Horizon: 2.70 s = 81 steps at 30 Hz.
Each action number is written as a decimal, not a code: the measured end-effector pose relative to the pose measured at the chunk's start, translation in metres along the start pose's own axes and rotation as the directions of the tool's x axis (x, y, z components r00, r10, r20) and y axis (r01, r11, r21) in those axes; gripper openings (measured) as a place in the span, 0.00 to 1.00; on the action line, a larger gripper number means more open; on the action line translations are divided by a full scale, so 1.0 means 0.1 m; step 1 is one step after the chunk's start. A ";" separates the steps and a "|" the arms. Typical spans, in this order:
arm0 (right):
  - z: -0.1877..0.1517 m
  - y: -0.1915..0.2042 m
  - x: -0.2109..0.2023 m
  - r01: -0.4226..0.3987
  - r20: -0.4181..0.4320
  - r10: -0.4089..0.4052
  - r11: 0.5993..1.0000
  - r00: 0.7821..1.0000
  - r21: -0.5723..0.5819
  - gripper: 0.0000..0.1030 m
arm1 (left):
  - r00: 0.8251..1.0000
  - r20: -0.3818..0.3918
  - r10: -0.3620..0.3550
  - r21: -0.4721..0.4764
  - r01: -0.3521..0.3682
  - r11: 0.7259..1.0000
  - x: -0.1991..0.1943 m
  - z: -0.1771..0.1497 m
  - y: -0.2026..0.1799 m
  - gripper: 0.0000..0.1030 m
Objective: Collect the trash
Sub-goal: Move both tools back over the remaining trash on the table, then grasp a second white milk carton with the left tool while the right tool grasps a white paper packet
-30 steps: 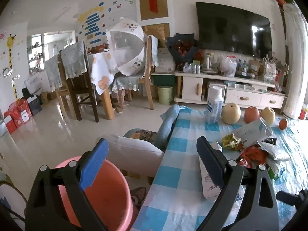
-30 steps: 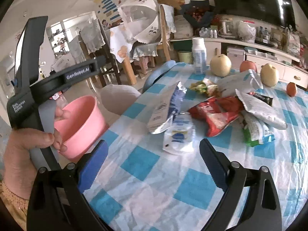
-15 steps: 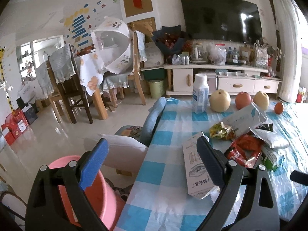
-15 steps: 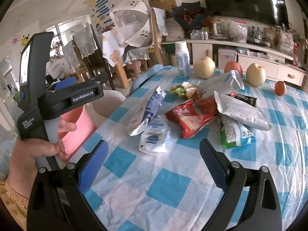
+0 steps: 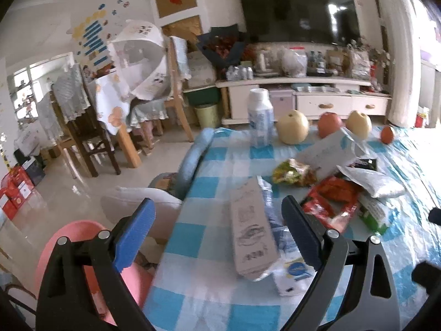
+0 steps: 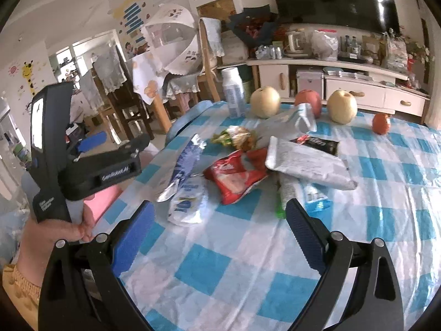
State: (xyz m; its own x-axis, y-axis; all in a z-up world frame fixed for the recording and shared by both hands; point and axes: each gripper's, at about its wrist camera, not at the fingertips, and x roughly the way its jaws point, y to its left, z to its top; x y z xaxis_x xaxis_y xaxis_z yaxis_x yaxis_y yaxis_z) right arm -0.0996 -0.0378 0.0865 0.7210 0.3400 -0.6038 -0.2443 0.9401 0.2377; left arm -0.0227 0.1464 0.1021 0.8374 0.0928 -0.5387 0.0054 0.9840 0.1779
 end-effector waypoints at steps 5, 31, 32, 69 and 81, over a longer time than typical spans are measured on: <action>0.06 -0.30 -0.04 0.040 -0.001 -0.040 0.998 0.999 0.039 0.92 | 0.999 -0.042 -0.023 0.025 0.024 0.999 0.02 -0.05 -0.27 0.90; 0.14 -0.93 0.69 0.191 -0.157 -0.207 0.975 0.966 -0.116 0.92 | 0.965 -0.208 -0.158 -0.183 0.121 0.976 0.50 -0.15 -0.13 0.87; 0.15 -0.94 0.71 0.194 -0.153 -0.211 0.974 0.965 -0.119 0.92 | 0.963 -0.217 -0.163 -0.188 0.123 0.974 0.54 -0.15 -0.12 0.87; 0.33 -0.98 1.25 0.172 -0.146 -0.188 0.979 0.971 -0.112 0.64 | 0.887 -0.340 -0.313 -0.360 0.185 0.914 1.29 -0.24 -0.02 0.63; 0.35 -0.92 1.13 0.163 -0.099 -0.178 0.976 0.979 -0.148 0.35 | 0.894 -0.321 -0.314 -0.360 0.192 0.913 1.20 -0.23 0.05 0.62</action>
State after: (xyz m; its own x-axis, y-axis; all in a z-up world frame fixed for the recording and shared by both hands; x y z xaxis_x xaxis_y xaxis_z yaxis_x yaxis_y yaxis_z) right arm 0.0271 -0.0872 0.0235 0.6855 0.1676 -0.7085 -0.2167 0.9760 0.0213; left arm 0.0651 0.1656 0.0192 0.5713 -0.1772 -0.8014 -0.0312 0.9710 -0.2370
